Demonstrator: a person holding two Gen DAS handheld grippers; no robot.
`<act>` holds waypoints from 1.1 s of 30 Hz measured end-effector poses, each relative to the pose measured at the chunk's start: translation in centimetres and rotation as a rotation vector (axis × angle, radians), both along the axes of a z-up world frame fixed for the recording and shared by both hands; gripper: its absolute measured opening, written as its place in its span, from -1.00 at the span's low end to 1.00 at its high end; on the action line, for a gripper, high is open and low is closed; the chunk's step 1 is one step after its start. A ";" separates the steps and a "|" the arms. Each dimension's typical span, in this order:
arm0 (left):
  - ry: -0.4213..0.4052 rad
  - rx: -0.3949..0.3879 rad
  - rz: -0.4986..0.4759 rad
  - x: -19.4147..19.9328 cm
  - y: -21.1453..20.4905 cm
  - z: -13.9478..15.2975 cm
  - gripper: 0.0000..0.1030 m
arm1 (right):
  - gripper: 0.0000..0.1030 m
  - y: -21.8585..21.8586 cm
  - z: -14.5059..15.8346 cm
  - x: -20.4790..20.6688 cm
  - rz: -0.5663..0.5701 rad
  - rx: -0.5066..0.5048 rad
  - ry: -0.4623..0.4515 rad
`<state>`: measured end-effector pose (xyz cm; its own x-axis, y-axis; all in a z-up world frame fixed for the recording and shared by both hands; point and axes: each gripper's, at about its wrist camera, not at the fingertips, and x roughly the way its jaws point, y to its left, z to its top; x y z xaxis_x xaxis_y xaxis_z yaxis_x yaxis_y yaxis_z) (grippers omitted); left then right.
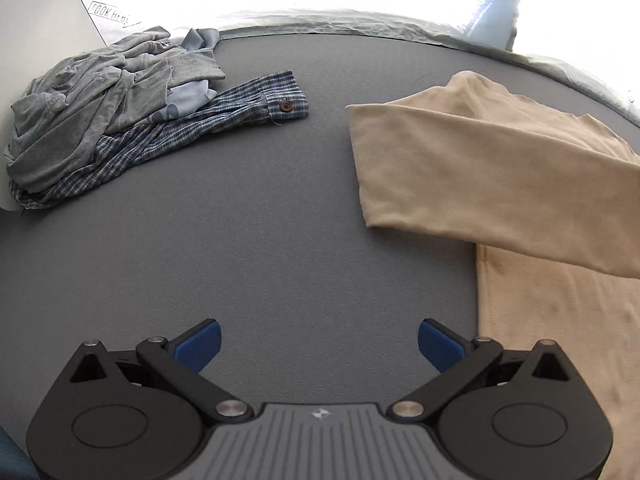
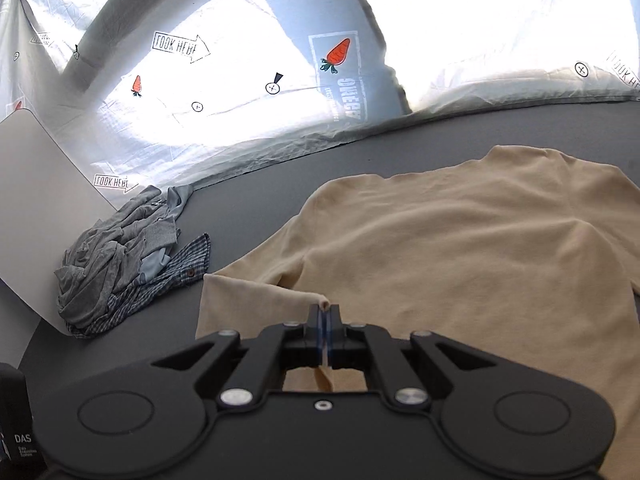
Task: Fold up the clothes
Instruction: 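Grasp the other sleeve cuff with the right gripper and fold it across the body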
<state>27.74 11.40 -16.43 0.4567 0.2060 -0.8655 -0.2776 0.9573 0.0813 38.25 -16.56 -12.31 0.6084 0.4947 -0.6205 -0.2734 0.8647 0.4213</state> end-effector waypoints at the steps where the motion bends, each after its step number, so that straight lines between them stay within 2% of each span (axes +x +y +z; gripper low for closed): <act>1: -0.010 -0.001 0.001 -0.3 -1.5 0.4 1.00 | -0.96 -1.4 0.0 0.1 -0.012 -0.001 0.003; 6: -0.032 0.036 0.002 -1.0 -9.2 0.6 1.00 | -0.96 -9.4 -0.8 0.9 -0.073 0.044 0.026; 10: -0.035 0.029 -0.002 -0.8 -14.5 -0.3 1.00 | -0.96 -14.4 -1.2 1.8 -0.061 0.023 0.028; 14: -0.039 0.046 -0.079 -0.2 -18.9 -0.3 1.00 | -0.96 -18.6 -1.6 3.2 -0.081 0.042 0.042; 16: -0.015 0.072 -0.136 0.6 -21.0 -0.6 1.00 | -0.96 -20.8 -1.9 4.1 -0.103 0.070 0.051; 18: 0.029 0.123 -0.161 1.5 -22.4 -1.5 1.00 | -0.96 -22.4 -2.2 5.0 -0.121 0.088 0.054; 20: 0.107 0.184 -0.169 2.2 -23.7 -3.0 1.00 | -0.96 -23.7 -2.6 5.6 -0.139 0.103 0.057; 23: 0.109 0.218 -0.154 2.0 -24.4 -3.2 1.00 | -0.96 -25.6 -3.1 6.6 -0.166 0.127 0.060; 30: 0.140 0.219 -0.097 2.6 -24.7 -3.1 1.00 | -0.96 -29.6 -3.7 7.4 -0.248 0.177 0.036; 33: 0.158 0.259 -0.101 2.8 -25.5 -3.1 1.00 | -0.96 -31.1 -3.3 7.9 -0.291 0.181 -0.001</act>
